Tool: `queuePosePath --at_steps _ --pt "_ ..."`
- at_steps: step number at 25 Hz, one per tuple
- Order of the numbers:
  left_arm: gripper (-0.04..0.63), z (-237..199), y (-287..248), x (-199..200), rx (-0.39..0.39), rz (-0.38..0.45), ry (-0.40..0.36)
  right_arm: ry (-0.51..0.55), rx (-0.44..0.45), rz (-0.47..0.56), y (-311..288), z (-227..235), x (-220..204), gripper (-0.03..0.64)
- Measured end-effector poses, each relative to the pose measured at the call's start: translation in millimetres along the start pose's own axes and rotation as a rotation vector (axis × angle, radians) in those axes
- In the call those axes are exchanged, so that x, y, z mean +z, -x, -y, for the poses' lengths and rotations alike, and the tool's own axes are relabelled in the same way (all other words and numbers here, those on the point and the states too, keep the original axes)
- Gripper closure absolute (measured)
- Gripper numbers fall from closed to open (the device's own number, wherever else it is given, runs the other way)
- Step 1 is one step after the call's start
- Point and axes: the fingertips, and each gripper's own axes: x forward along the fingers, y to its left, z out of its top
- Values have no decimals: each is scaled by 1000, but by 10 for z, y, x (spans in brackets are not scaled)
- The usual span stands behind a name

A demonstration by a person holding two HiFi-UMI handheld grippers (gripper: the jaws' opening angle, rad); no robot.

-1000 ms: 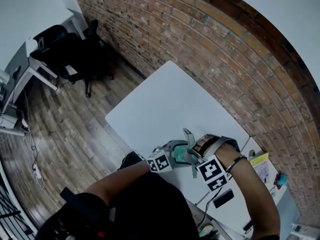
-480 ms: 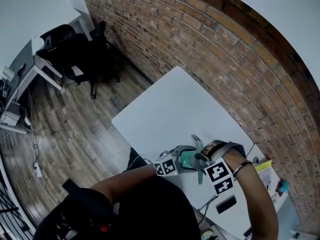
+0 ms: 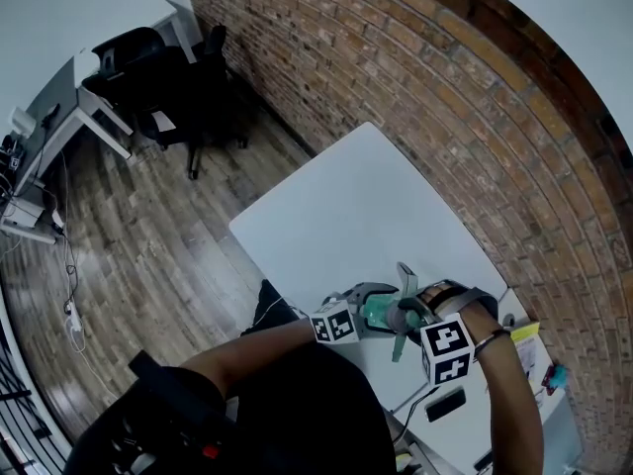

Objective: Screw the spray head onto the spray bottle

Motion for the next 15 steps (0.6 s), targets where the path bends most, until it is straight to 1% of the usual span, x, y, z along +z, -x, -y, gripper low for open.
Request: queuePosePath --at_steps 3,7,11,15 --pt "178 -12 20 -7 13 5 8 -8 1 -9 2 16 13 359" --pt "178 -26 19 39 33 12 9 -60 -9 -3 19 38 -9 358" --pt "178 -19 30 30 42 12 3 -139 -12 30 42 34 49 359" --pt "178 -19 19 27 60 16 2 -212 -37 41 17 32 -2 359"
